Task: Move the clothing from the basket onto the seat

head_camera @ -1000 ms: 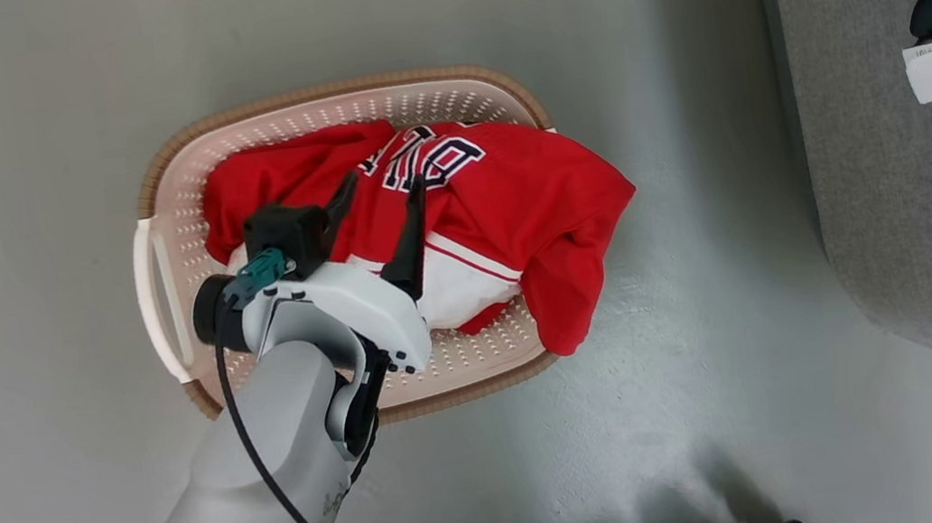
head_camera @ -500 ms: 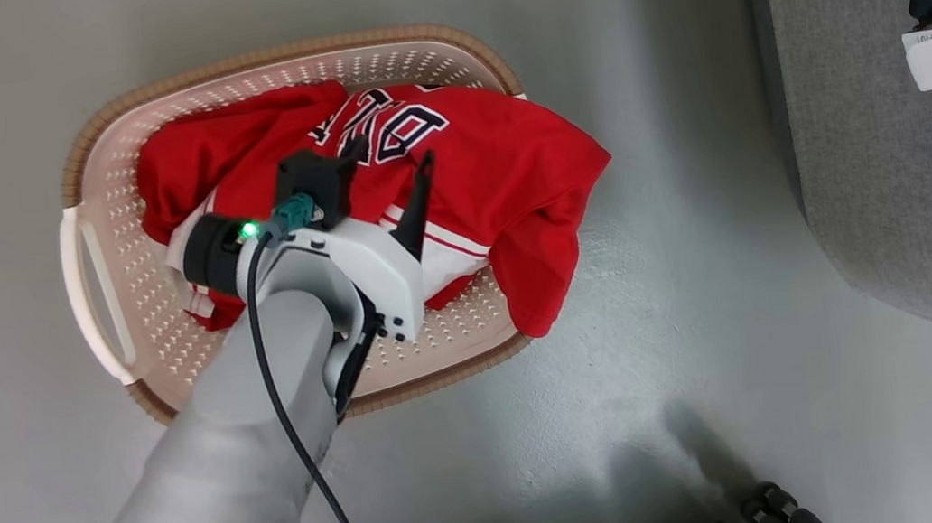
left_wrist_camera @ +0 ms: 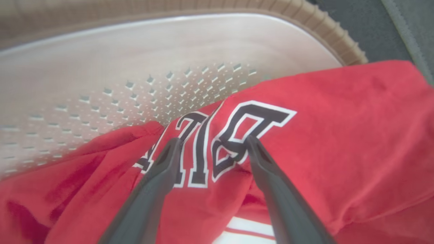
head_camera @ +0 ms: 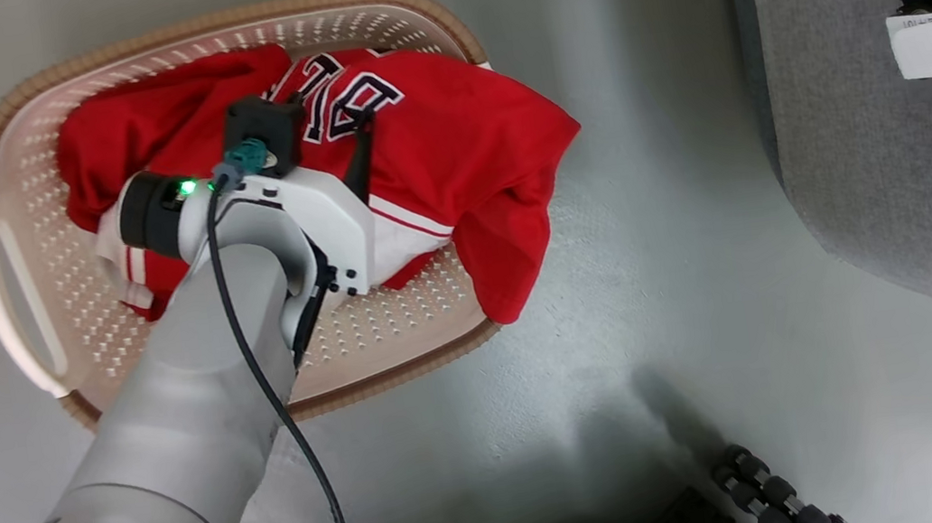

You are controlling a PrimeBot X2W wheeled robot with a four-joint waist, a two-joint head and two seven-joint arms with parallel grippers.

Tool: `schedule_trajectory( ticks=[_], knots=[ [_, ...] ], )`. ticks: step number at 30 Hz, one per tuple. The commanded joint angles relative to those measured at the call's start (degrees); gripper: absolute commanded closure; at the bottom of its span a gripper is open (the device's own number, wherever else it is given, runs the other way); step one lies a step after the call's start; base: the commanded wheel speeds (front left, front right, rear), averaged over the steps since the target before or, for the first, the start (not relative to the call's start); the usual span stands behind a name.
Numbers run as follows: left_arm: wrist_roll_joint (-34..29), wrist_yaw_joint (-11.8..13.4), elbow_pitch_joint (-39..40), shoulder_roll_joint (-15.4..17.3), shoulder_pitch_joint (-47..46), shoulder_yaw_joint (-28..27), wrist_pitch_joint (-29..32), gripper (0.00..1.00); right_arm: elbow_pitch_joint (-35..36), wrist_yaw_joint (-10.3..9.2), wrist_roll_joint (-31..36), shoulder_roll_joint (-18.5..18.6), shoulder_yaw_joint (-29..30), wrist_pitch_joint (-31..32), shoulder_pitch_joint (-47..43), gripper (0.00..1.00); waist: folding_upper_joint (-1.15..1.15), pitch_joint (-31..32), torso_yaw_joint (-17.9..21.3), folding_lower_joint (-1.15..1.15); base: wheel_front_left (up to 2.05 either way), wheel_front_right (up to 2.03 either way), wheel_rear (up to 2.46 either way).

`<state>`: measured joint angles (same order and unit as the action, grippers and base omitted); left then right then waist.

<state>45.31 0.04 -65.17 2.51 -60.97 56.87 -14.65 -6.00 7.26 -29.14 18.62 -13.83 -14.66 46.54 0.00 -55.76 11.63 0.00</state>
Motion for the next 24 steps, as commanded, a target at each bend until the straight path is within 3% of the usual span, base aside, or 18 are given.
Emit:
schedule_trajectory(
  ticks=[1,14,15,16,24],
  knots=[
    [0.9,0.0,-0.2,0.4,-0.9,-0.3,-0.3,0.0,2.0,0.23,-0.5,0.1,-0.5,-0.3,-1.1,0.0,0.0,-1.0,0.8,0.0,0.0,0.0,0.0],
    [6.2,1.7,-3.7,0.4,-2.7,2.1,4.4,0.0,4.8,0.23,-0.6,-1.0,-0.8,-0.3,-0.7,0.0,0.0,-2.6,2.5,0.0,0.0,0.0,0.0],
    [6.5,1.7,-3.7,0.4,-2.8,2.4,4.5,0.36,4.9,0.23,-0.6,-1.1,-0.8,-0.3,-0.7,0.0,0.0,-2.7,2.5,0.0,0.0,0.0,0.0],
    [6.7,1.8,-3.6,0.4,-2.9,2.6,4.5,1.0,4.9,0.23,-0.6,-1.2,-0.8,-0.3,-0.6,0.0,0.0,-2.7,2.5,0.0,0.0,0.0,0.0],
    [8.9,1.2,-3.0,0.4,-0.9,4.7,2.8,1.0,3.5,0.23,-0.5,-1.7,-0.5,-0.3,-1.1,0.0,0.0,0.6,1.3,0.0,0.0,0.0,0.0]
  ],
)
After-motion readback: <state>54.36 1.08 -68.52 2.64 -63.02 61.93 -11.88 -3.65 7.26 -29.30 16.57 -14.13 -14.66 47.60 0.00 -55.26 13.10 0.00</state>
